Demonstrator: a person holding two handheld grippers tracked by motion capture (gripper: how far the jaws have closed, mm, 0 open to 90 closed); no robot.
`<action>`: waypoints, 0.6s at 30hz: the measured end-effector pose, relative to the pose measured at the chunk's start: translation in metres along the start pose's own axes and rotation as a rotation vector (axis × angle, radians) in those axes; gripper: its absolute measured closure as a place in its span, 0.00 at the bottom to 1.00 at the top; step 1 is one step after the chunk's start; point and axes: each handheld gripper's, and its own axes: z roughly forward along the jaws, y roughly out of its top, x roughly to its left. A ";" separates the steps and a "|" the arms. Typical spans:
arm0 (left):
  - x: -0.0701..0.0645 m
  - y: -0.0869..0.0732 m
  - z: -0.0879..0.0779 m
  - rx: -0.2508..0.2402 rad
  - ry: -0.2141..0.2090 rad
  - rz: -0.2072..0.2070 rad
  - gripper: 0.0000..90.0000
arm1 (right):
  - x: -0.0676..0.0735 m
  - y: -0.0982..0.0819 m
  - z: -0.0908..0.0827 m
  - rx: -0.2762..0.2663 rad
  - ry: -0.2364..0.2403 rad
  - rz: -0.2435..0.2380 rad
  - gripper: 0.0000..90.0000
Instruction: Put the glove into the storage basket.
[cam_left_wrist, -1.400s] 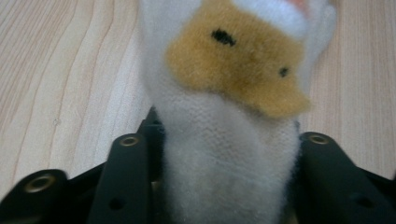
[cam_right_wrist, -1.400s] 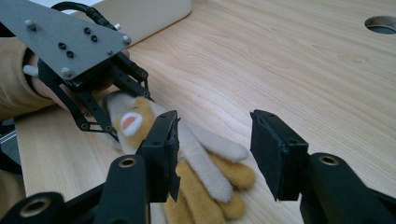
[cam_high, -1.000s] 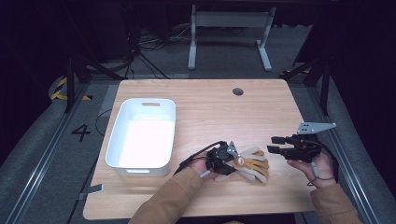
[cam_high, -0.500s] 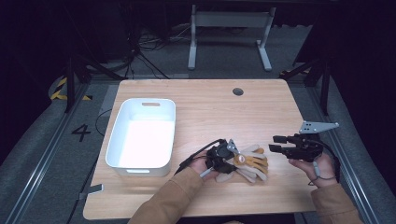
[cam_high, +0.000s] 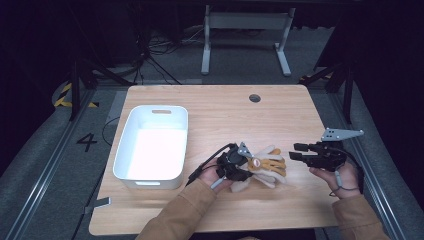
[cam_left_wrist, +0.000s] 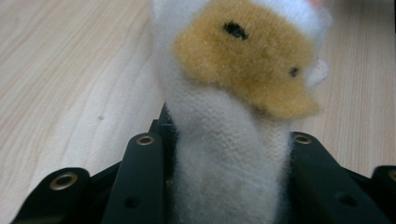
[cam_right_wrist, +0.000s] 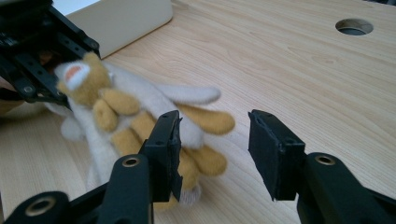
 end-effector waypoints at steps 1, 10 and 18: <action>0.001 0.001 -0.003 -0.002 0.007 -0.011 0.72 | 0.000 0.000 0.001 0.002 0.001 0.000 0.60; 0.007 0.002 -0.017 -0.032 0.056 -0.086 0.72 | -0.001 0.000 0.000 -0.001 -0.001 0.000 0.60; 0.014 0.003 -0.035 -0.054 0.071 -0.142 0.72 | 0.000 0.000 0.001 0.005 -0.004 -0.002 0.60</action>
